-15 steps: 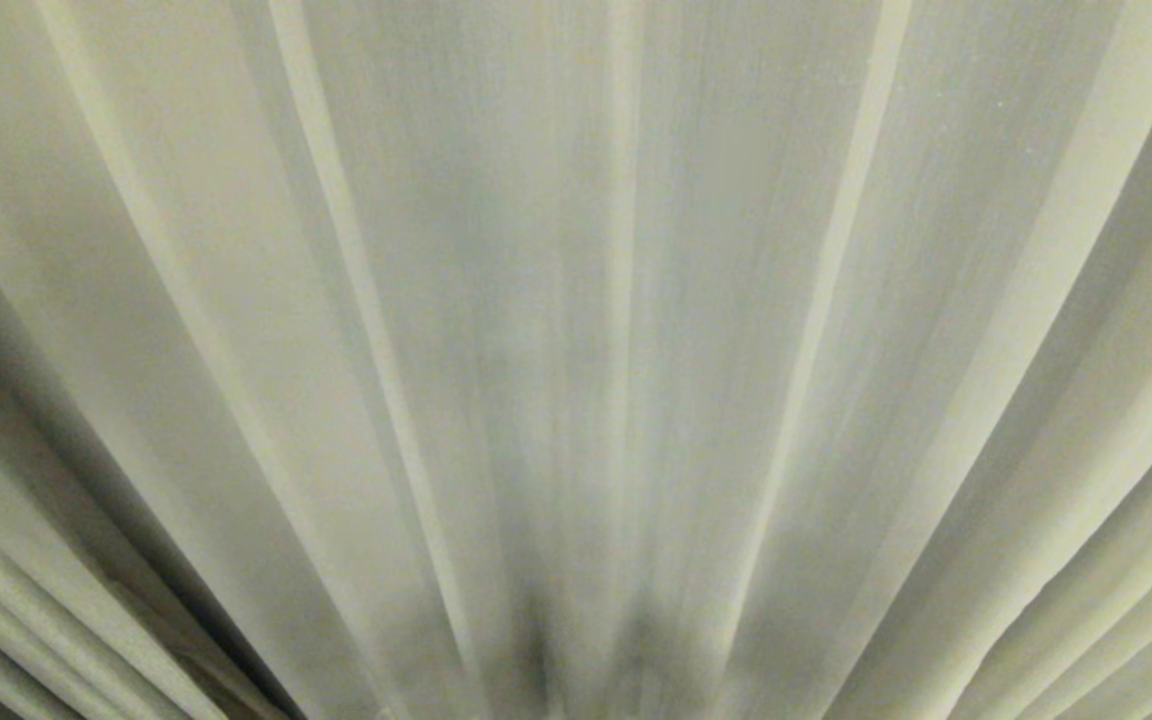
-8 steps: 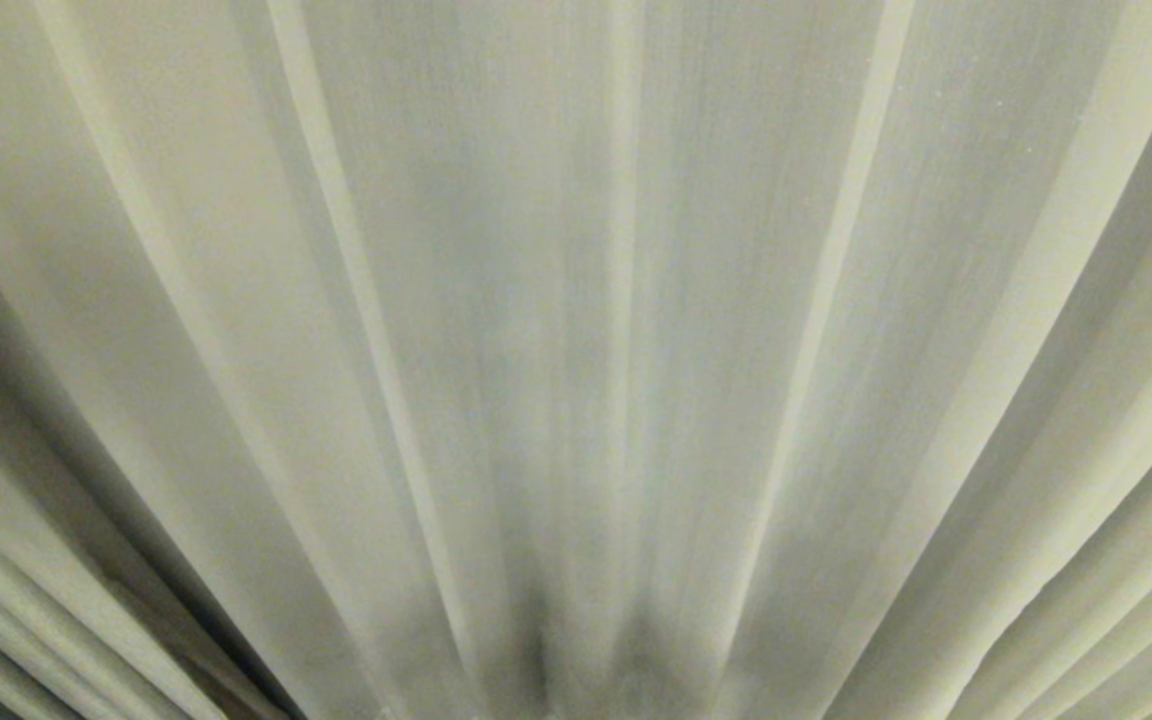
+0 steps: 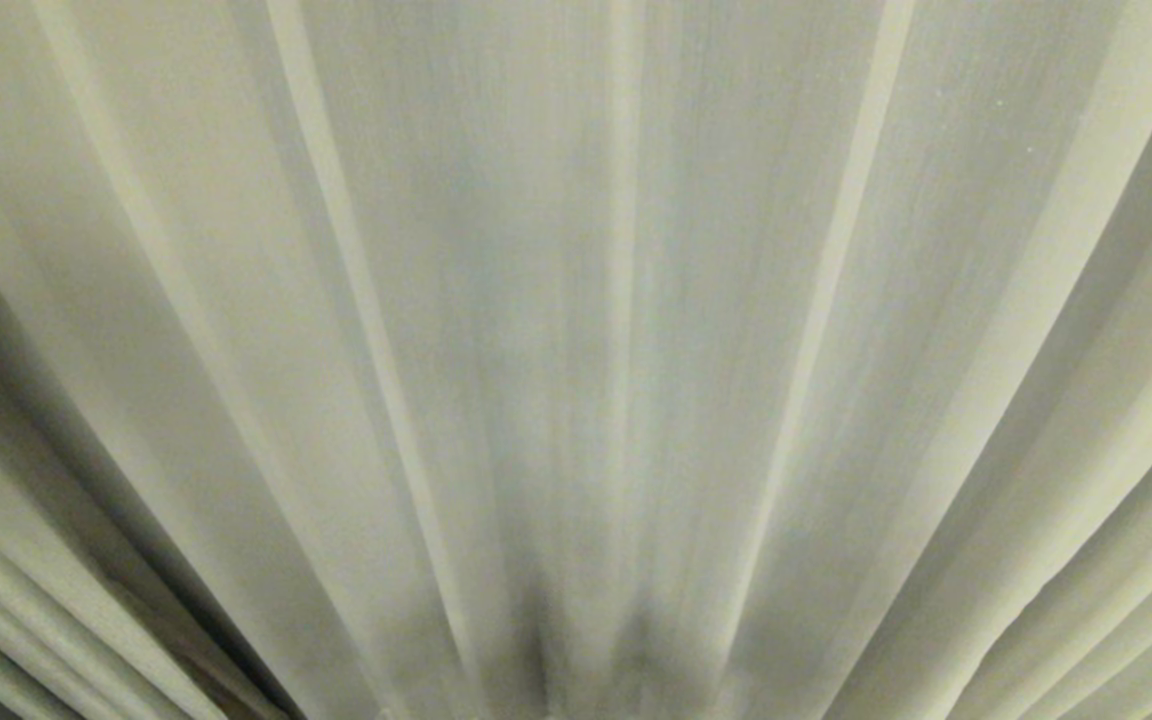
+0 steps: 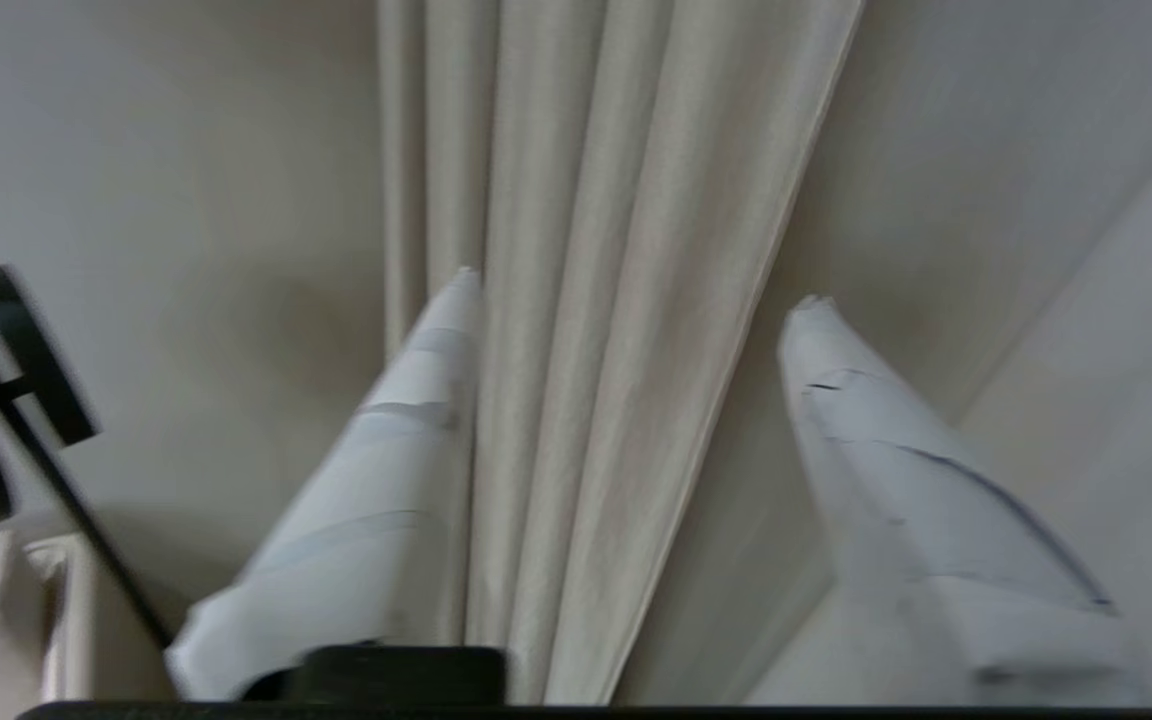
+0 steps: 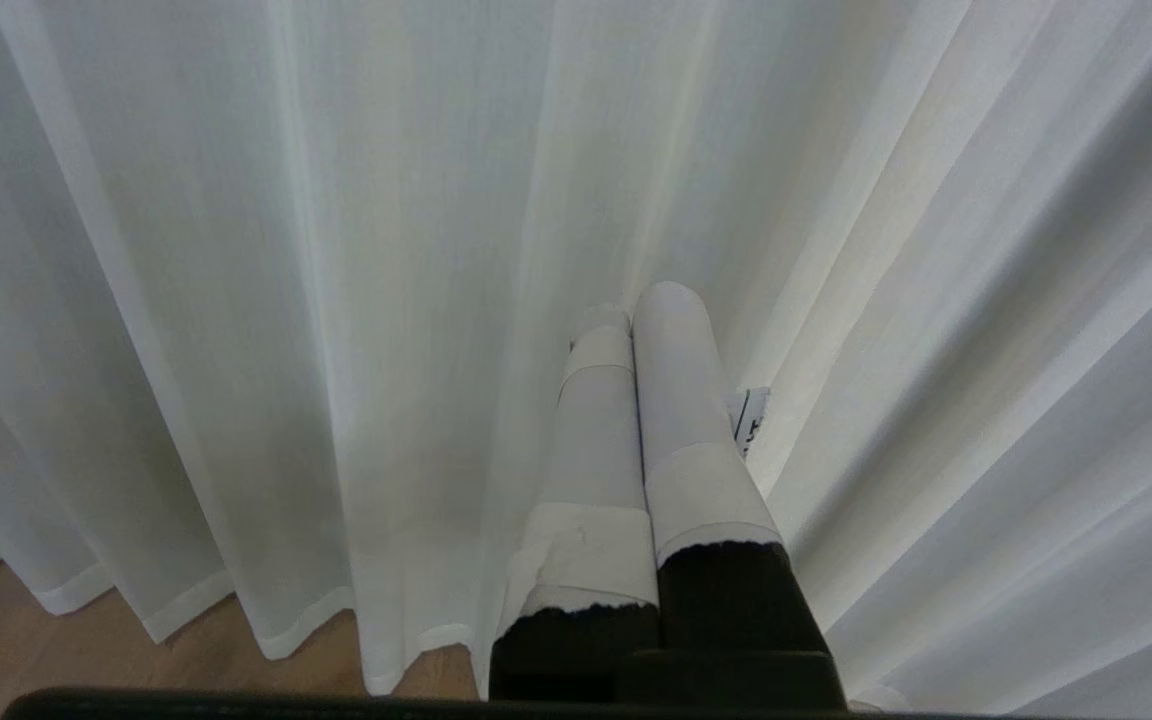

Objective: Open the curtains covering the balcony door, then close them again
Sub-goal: Close the outer curtains on both sides

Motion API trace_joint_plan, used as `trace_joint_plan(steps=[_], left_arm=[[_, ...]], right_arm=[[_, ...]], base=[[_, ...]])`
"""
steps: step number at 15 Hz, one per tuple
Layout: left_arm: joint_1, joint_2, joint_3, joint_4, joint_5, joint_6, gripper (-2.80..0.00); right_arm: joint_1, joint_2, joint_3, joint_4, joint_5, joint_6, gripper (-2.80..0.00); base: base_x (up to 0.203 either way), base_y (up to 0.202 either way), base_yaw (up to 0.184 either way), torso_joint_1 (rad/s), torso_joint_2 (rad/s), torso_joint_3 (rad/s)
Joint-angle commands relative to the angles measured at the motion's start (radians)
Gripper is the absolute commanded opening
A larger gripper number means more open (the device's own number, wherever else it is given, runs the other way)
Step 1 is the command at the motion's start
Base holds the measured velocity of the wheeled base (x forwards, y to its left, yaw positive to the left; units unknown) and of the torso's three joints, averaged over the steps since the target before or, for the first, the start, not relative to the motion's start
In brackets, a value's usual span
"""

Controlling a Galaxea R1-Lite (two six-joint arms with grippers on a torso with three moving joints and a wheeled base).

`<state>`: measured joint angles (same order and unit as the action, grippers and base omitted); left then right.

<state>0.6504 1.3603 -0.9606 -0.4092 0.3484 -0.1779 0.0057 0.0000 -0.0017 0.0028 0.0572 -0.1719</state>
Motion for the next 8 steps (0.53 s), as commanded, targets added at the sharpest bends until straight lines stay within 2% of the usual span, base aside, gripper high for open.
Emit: trace_joint_plan(steps=[1,8], left_arm=[[0.020,0.113,-0.022,-0.065,-0.019,-0.001,0.00],[0.060,0.349,-0.149,-0.242,-0.035,0.001,0.00]], right_arm=[[0.000,0.002,0.000,0.000,0.001,-0.001,-2.80],[0.000,0.002,0.000,0.000,0.001,-0.001,-2.80]], base=[[0.000,0.000,0.000,0.000,0.00,0.000],[0.000,0.000,0.000,0.000,0.00,0.000]])
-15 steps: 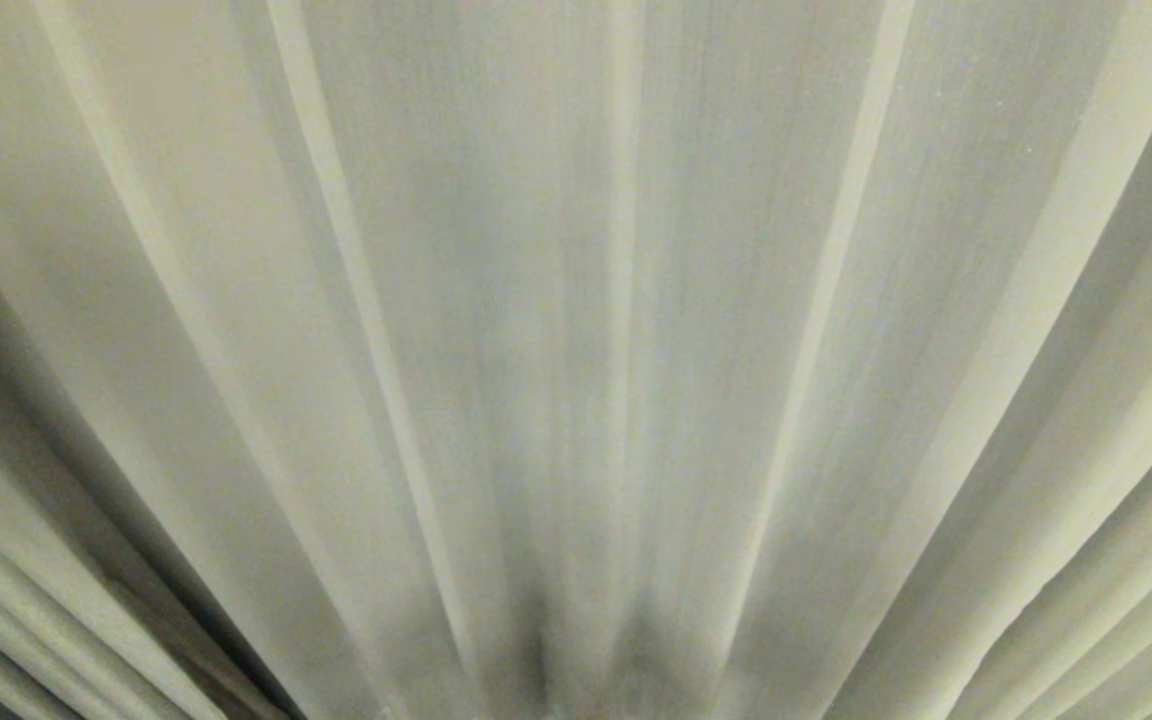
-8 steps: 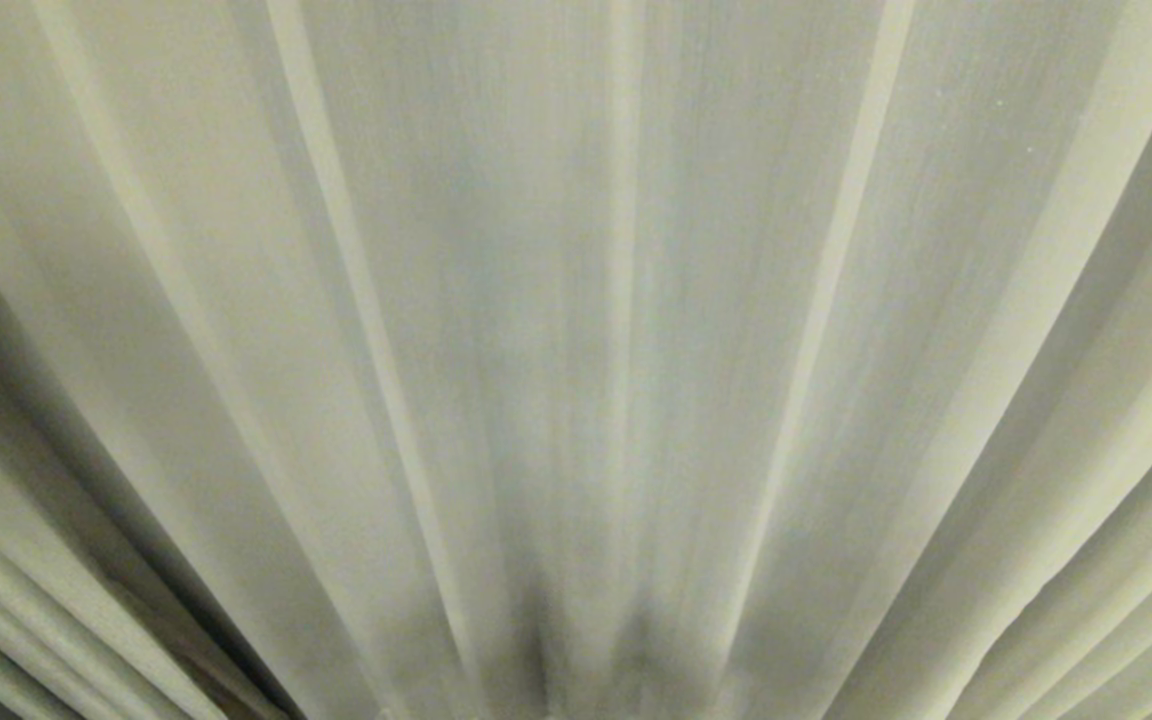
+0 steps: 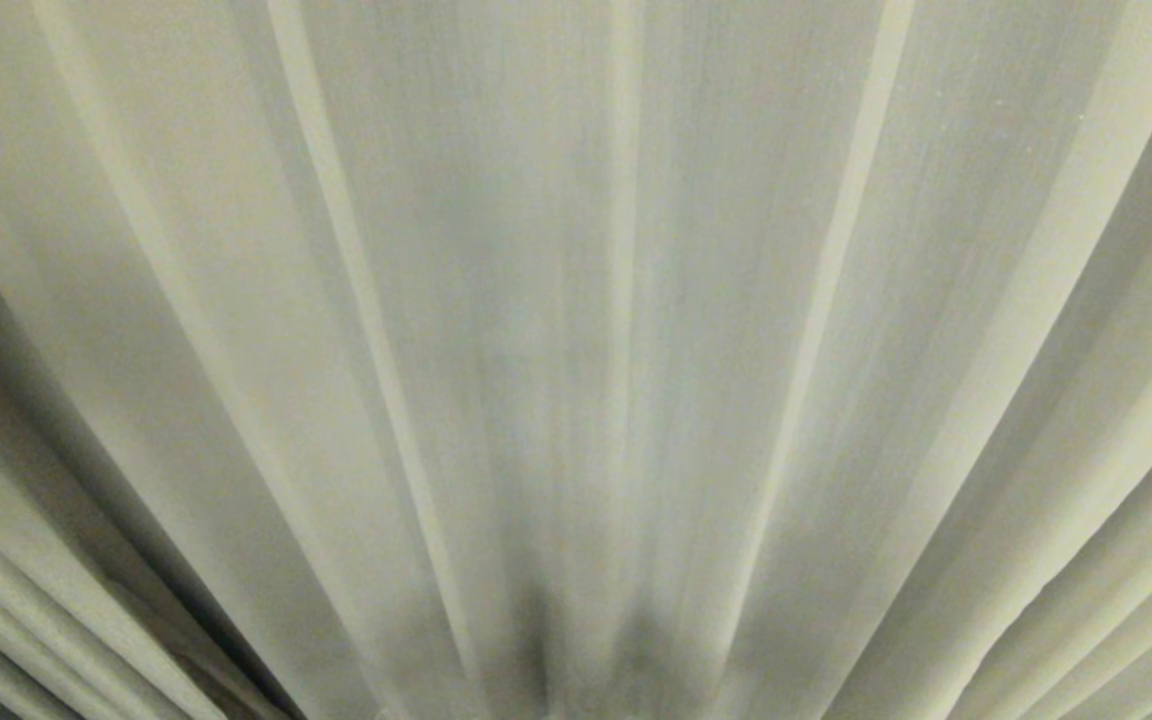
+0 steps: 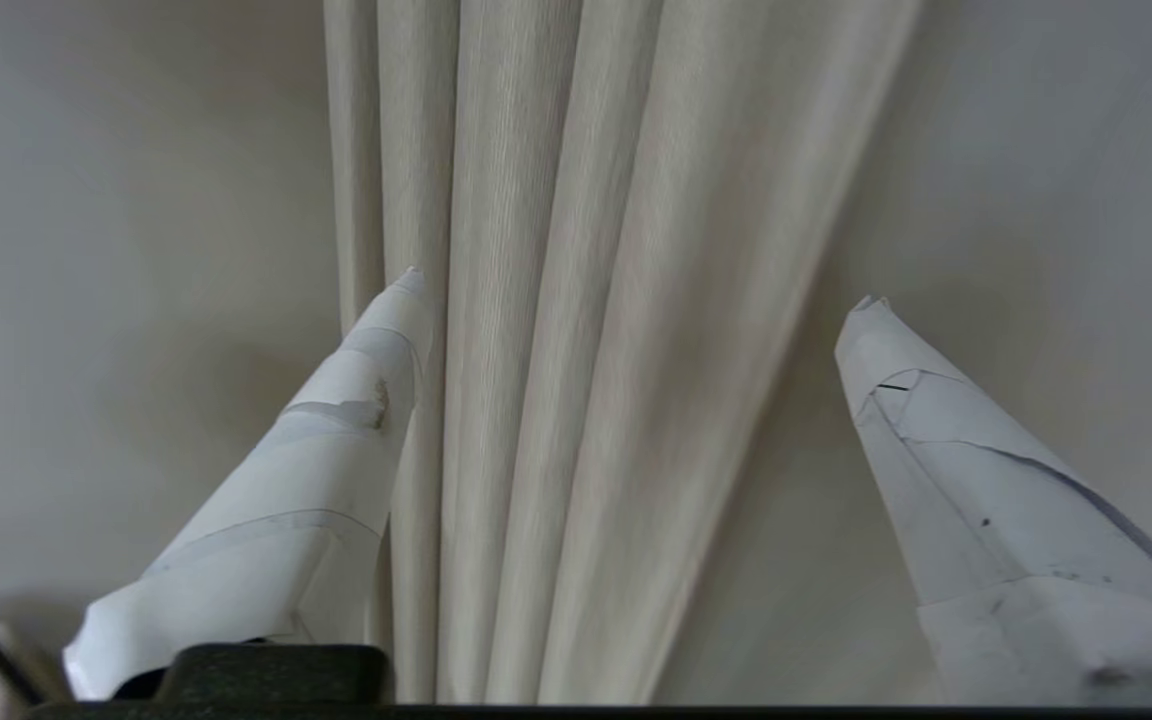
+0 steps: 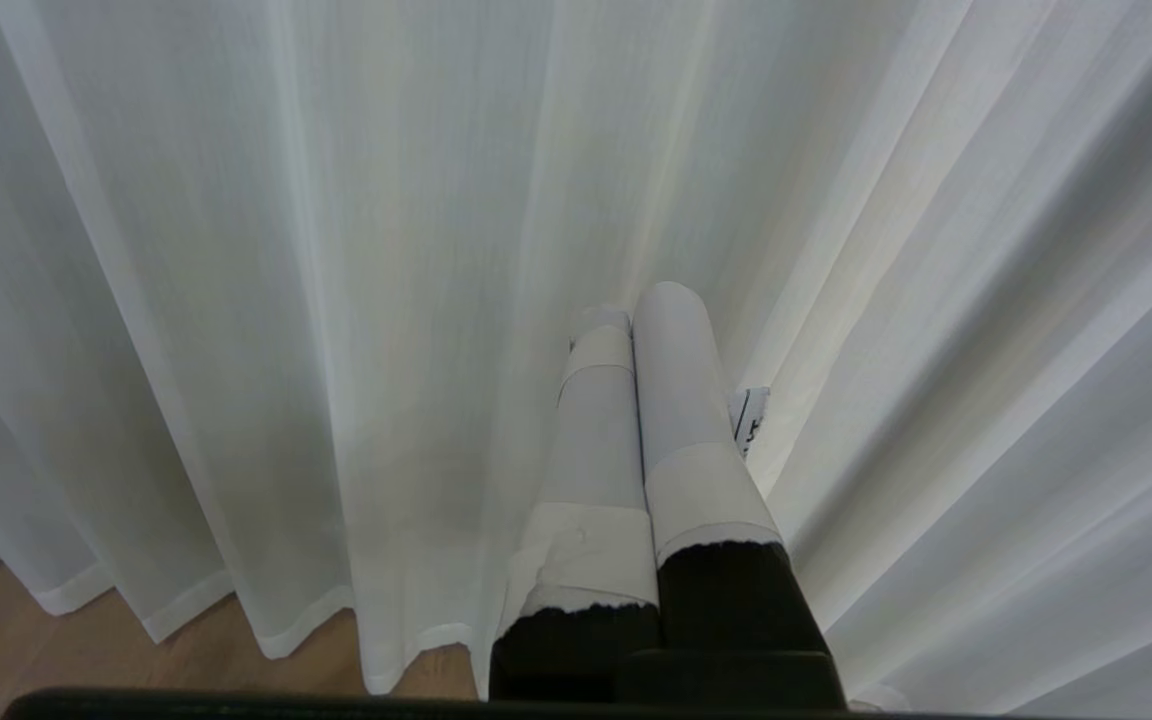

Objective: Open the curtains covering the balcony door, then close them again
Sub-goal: Close the outer curtains on both sides

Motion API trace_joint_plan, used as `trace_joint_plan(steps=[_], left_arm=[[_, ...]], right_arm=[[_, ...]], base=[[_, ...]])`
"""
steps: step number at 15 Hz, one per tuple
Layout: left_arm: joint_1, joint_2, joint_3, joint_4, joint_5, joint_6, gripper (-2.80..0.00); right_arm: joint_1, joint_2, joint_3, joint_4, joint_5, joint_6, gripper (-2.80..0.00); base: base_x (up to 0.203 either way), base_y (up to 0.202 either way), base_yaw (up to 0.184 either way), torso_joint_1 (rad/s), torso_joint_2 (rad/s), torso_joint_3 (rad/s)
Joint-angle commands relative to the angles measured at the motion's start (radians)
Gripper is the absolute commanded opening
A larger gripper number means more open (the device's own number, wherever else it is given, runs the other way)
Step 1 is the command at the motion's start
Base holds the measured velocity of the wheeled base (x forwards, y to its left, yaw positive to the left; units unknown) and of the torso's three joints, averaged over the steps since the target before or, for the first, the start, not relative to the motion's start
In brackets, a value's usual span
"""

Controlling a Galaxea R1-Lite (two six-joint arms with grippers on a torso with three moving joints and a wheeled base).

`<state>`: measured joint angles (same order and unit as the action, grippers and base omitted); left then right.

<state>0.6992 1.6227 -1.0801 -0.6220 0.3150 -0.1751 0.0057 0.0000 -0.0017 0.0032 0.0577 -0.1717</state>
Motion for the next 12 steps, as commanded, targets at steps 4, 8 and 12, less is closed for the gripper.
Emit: trace_joint_plan(steps=[4,8,12], left_arm=[[0.017,0.183,-0.076,-0.098,-0.060,-0.001,0.00],[0.035,0.271,-0.141,-0.132,-0.065,0.000,0.00],[0.054,0.351,-0.192,-0.191,-0.076,-0.006,0.00]], right_arm=[[0.000,0.002,0.000,0.000,0.001,-0.002,-2.80],[0.000,0.002,0.000,0.000,0.001,-0.002,-2.80],[0.000,0.002,0.000,0.000,0.001,-0.002,-2.80]], base=[[0.000,0.000,0.000,0.000,0.00,0.000],[0.000,0.000,0.000,0.000,0.00,0.000],[0.000,0.000,0.000,0.000,0.00,0.000]])
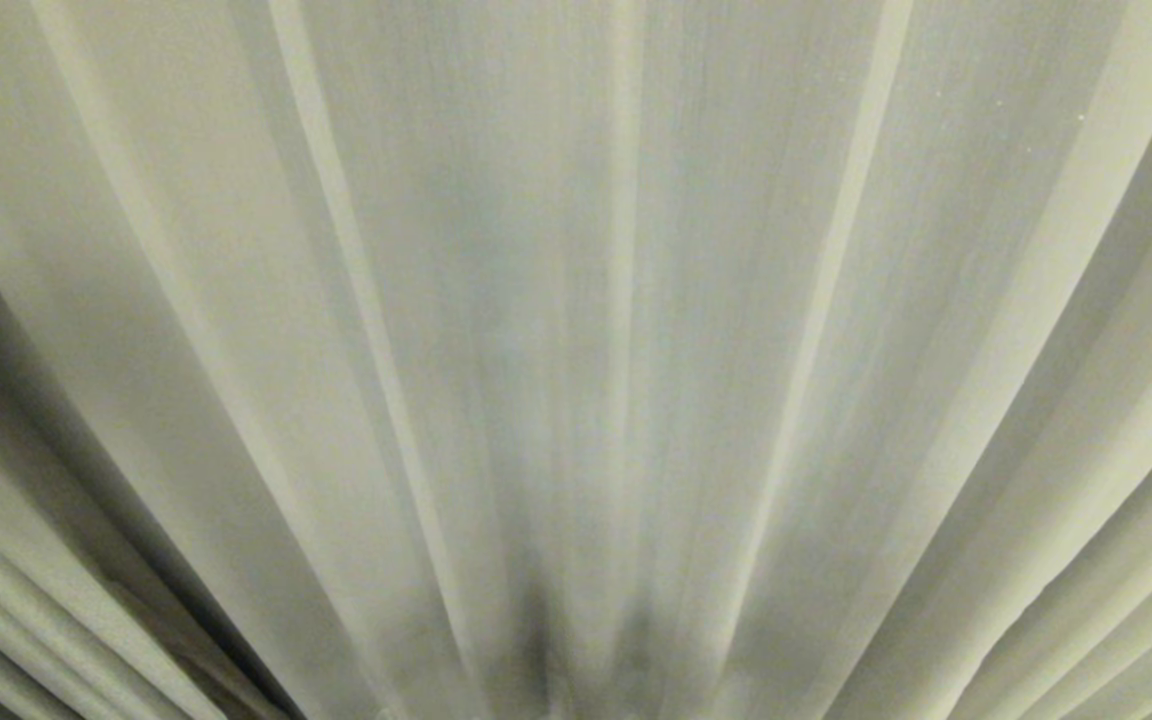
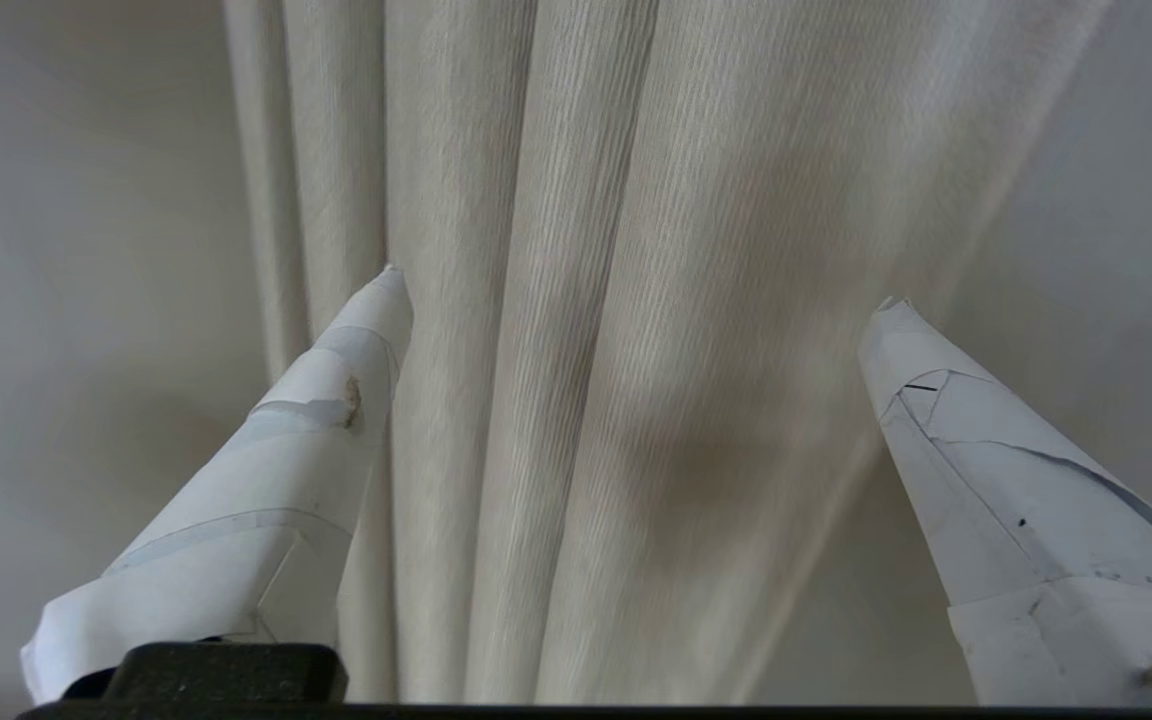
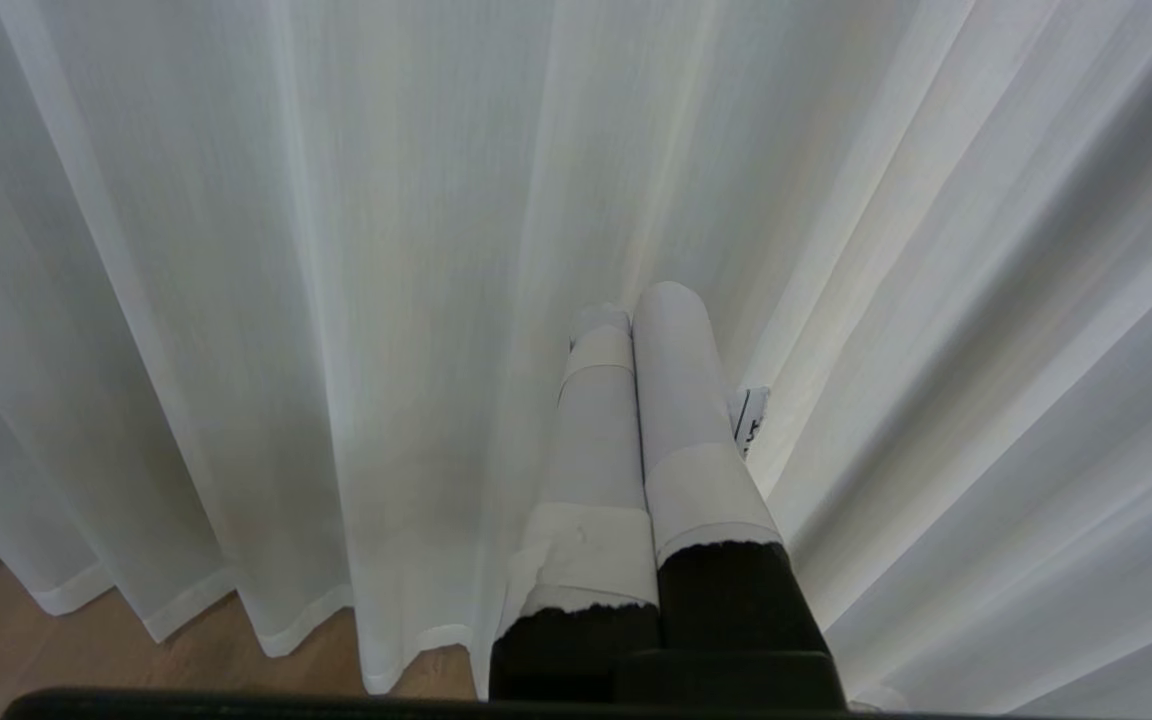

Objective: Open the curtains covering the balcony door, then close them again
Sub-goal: Close the outer curtains on both sides

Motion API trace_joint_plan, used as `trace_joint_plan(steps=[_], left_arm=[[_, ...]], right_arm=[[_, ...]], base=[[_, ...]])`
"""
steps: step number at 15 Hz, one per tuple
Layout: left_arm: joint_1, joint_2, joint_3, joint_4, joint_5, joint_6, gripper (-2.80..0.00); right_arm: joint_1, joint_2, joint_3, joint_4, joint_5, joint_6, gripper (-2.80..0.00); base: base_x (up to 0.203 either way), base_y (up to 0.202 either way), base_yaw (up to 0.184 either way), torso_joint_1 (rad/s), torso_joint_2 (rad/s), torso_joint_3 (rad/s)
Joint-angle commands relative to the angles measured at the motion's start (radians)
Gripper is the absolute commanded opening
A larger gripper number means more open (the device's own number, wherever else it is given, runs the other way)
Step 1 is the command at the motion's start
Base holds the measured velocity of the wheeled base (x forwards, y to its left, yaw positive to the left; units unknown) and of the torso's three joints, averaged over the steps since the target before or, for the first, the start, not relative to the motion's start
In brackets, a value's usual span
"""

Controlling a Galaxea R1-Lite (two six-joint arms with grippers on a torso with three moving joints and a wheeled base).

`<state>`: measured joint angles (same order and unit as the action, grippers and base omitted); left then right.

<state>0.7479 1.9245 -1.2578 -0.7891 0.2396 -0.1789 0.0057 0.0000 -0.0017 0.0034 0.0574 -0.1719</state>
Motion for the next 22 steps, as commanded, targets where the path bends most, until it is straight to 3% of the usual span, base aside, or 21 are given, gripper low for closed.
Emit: trace_joint_plan(steps=[1,3,6,9,22], left_arm=[[0.009,0.073,-0.022,-0.052,-0.002,-0.004,0.00],[0.017,0.119,-0.059,-0.090,-0.011,-0.007,0.00],[0.015,0.148,-0.074,-0.126,-0.114,-0.013,0.00],[0.006,0.179,-0.076,-0.174,-0.167,-0.019,0.00],[-0.028,0.223,-0.112,-0.215,-0.207,-0.020,0.00]], right_arm=[[0.000,0.002,0.000,0.000,0.001,-0.001,-2.80],[0.000,0.002,0.000,0.000,0.001,-0.001,-2.80],[0.000,0.002,0.000,0.000,0.001,-0.001,-2.80],[0.000,0.002,0.000,0.000,0.001,-0.001,-2.80],[0.000,0.002,0.000,0.000,0.001,-0.001,-2.80]], base=[[0.000,0.000,0.000,0.000,0.00,0.000],[0.000,0.000,0.000,0.000,0.00,0.000],[0.000,0.000,0.000,0.000,0.00,0.000],[0.000,0.000,0.000,0.000,0.00,0.000],[0.000,0.000,0.000,0.000,0.00,0.000]])
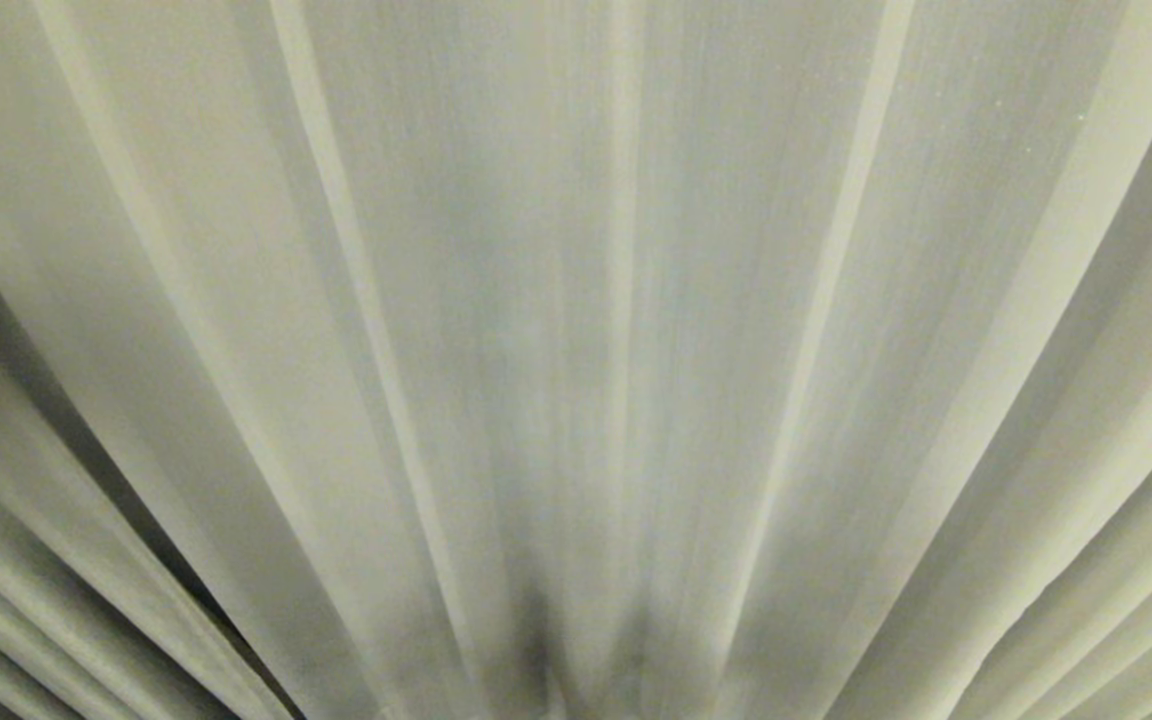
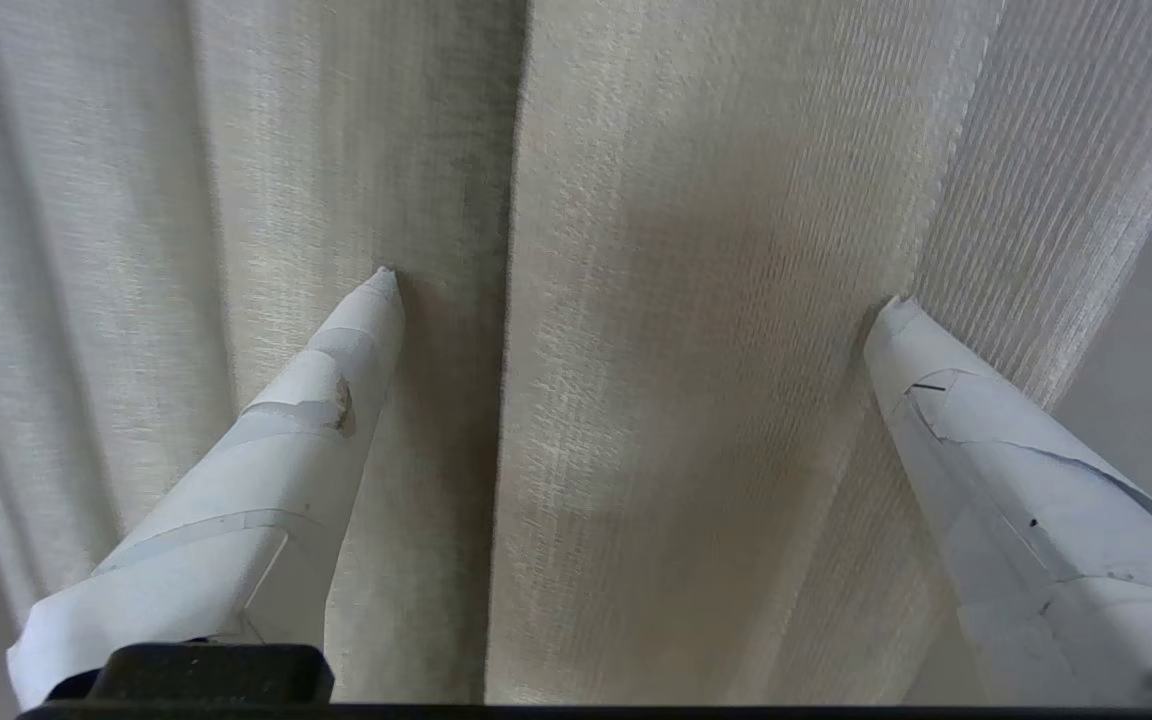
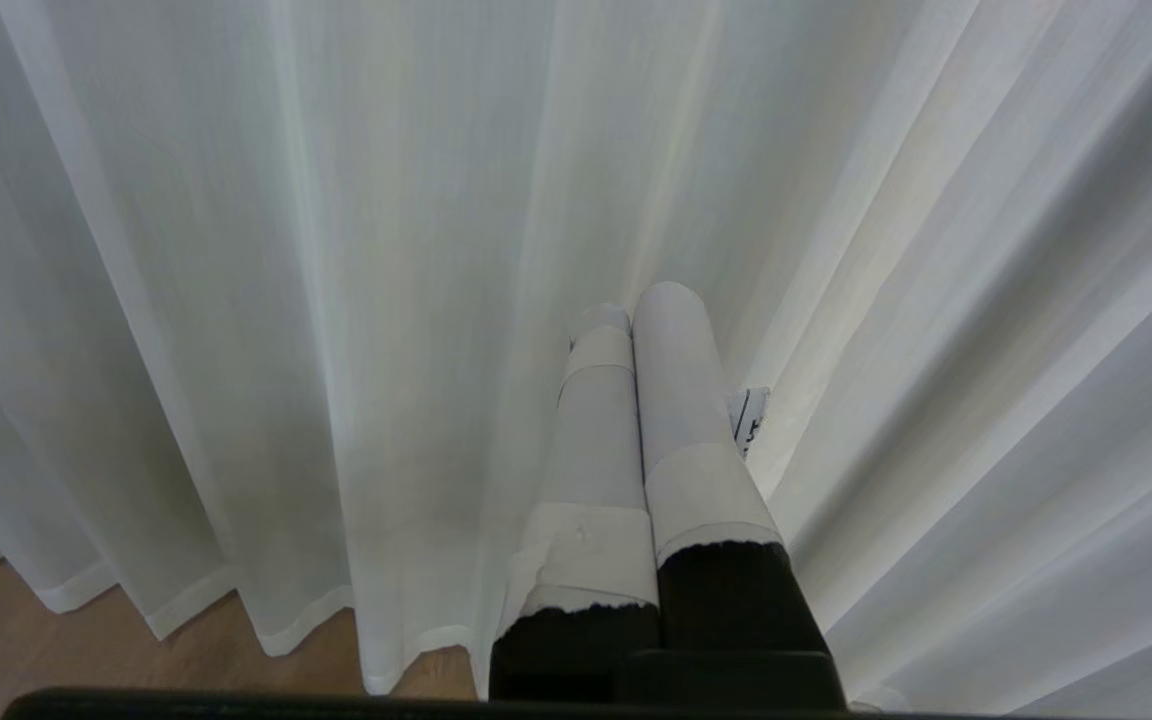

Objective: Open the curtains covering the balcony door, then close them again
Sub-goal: Close the outer curtains on both sides

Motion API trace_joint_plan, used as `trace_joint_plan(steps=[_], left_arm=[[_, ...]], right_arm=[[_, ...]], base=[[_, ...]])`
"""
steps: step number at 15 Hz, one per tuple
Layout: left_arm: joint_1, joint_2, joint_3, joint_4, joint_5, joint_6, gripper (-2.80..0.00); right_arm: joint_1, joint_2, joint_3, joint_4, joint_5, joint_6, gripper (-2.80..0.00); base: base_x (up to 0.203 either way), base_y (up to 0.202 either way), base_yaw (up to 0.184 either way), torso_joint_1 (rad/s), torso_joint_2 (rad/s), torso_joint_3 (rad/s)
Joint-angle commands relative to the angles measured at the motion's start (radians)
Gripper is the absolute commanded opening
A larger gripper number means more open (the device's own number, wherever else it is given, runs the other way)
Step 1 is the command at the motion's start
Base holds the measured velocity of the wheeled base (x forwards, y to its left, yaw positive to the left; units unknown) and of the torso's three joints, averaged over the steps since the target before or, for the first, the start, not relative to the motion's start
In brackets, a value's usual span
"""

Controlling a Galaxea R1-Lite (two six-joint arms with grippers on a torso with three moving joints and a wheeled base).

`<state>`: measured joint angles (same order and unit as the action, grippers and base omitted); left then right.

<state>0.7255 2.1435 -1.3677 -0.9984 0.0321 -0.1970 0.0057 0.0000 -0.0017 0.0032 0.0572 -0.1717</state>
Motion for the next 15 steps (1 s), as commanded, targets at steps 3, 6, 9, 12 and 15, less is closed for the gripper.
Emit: trace_joint_plan(steps=[3,6,9,12,15], left_arm=[[-0.012,0.010,-0.004,-0.006,-0.001,-0.004,0.00],[-0.018,0.016,-0.010,-0.008,-0.029,-0.015,0.00],[-0.020,0.019,-0.008,-0.009,-0.044,-0.015,0.00],[-0.019,0.030,-0.008,-0.030,-0.052,-0.015,-2.80],[-0.018,0.047,-0.007,-0.092,-0.051,-0.015,-2.80]], right_arm=[[0.000,0.002,0.000,0.000,0.001,-0.002,-2.80],[0.000,0.002,0.000,0.000,0.001,-0.002,-2.80],[0.000,0.002,0.000,0.000,0.001,-0.002,-2.80],[0.000,0.002,0.000,0.000,0.001,-0.002,-2.80],[0.000,0.002,0.000,0.000,0.001,-0.002,-2.80]], base=[[0.000,0.000,0.000,0.000,0.00,0.000],[0.000,0.000,0.000,0.000,0.00,0.000],[0.000,0.000,0.000,0.000,0.00,0.000],[0.000,0.000,0.000,0.000,0.00,0.000],[0.000,0.000,0.000,0.000,0.00,0.000]])
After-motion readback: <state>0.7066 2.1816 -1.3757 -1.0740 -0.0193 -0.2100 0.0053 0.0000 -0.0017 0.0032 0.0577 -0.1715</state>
